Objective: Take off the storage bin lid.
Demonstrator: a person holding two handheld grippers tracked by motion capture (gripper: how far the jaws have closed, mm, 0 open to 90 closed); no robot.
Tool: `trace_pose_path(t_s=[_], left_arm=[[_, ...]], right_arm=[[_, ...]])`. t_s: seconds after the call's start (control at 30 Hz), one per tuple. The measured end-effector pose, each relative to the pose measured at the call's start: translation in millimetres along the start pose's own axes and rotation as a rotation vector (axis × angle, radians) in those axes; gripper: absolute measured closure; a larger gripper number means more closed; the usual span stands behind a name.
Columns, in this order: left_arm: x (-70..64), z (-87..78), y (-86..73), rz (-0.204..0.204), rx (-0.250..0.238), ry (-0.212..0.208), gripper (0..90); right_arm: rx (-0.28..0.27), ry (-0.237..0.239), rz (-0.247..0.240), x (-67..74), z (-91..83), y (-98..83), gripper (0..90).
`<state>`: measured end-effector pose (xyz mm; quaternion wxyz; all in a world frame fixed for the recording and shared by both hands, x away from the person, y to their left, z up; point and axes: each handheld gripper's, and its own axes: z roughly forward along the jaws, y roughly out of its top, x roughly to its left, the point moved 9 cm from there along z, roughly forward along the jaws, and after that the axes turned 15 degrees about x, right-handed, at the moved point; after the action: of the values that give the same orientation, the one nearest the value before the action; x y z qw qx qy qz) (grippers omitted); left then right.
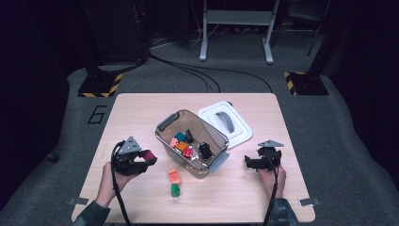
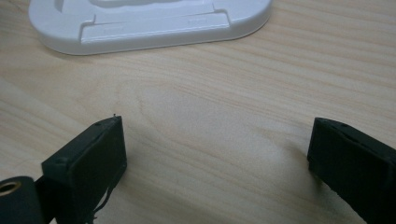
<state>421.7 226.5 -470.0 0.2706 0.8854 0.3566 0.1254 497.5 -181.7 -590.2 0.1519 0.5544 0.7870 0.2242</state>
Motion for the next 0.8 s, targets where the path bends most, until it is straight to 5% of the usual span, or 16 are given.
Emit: trace_pose_path(t_s=[0.37, 0.8], left_arm=[[8.6, -20.9, 41.8, 0.036, -0.045, 0.012, 56.7], [0.8, -16.4, 80.3, 0.088, -0.043, 0.0, 56.7]], right_arm=[[0.0, 0.0, -0.001, -0.1, 0.0, 0.1, 3.6], [0.0, 0.0, -0.001, -0.1, 0.0, 0.1, 3.6]])
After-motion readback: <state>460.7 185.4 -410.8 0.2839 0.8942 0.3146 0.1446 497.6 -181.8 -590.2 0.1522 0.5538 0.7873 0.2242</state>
